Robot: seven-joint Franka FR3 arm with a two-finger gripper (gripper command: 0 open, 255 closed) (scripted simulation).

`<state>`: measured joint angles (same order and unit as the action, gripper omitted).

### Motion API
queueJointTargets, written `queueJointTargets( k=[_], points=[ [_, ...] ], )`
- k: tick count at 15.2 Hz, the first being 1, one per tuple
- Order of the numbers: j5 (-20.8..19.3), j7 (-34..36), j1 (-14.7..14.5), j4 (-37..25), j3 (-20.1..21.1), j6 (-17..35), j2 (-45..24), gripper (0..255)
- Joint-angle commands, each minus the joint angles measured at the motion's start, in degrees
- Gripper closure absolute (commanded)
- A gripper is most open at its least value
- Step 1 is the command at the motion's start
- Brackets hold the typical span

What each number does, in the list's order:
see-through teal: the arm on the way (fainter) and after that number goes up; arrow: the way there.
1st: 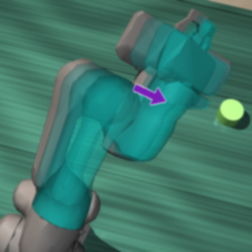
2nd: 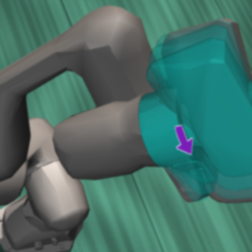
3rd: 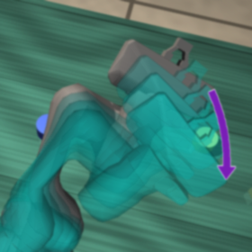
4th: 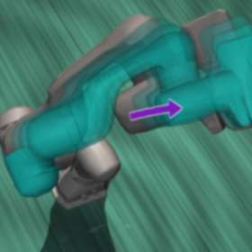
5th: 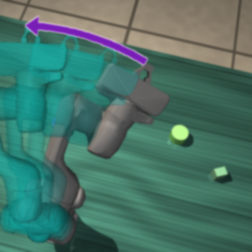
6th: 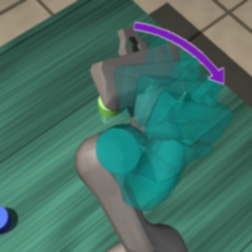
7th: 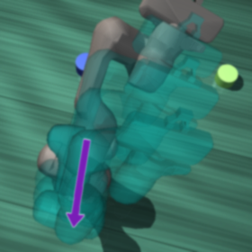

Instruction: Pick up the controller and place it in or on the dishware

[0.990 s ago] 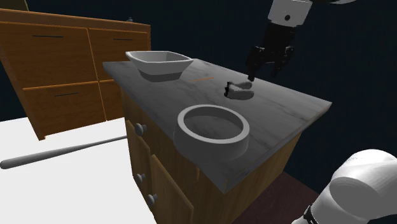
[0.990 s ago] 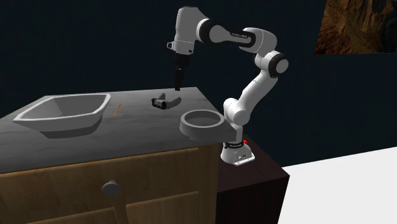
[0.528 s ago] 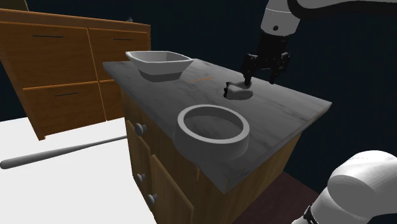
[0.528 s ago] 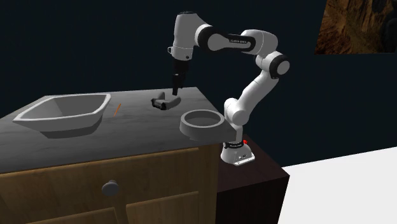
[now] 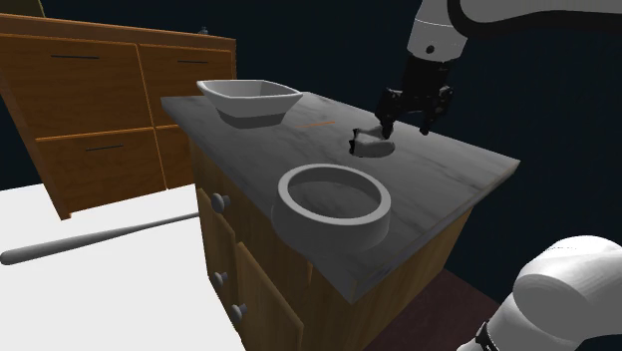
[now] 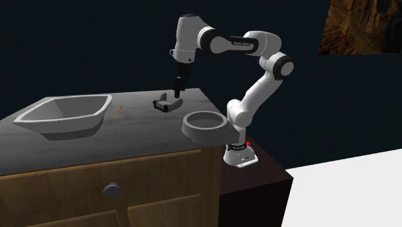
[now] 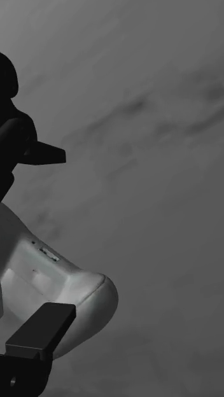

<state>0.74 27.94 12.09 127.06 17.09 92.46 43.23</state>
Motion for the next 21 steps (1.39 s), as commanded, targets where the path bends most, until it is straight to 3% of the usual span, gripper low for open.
queueJointTargets(
  k=[1,10,11,16,21],
  points=[
    [-0.01,0.01,0.01,0.06,0.01,-0.01,-0.03,255],
    [0.0,0.02,0.0,0.05,0.02,-0.02,-0.03,255],
    [0.0,0.02,0.0,0.05,0.02,-0.02,-0.03,0],
    [14.44,11.93,3.04,-0.83,-4.06,9.54,-6.52,0],
    [16.35,12.79,3.05,2.02,-3.79,13.74,-7.31,0]
  ],
)
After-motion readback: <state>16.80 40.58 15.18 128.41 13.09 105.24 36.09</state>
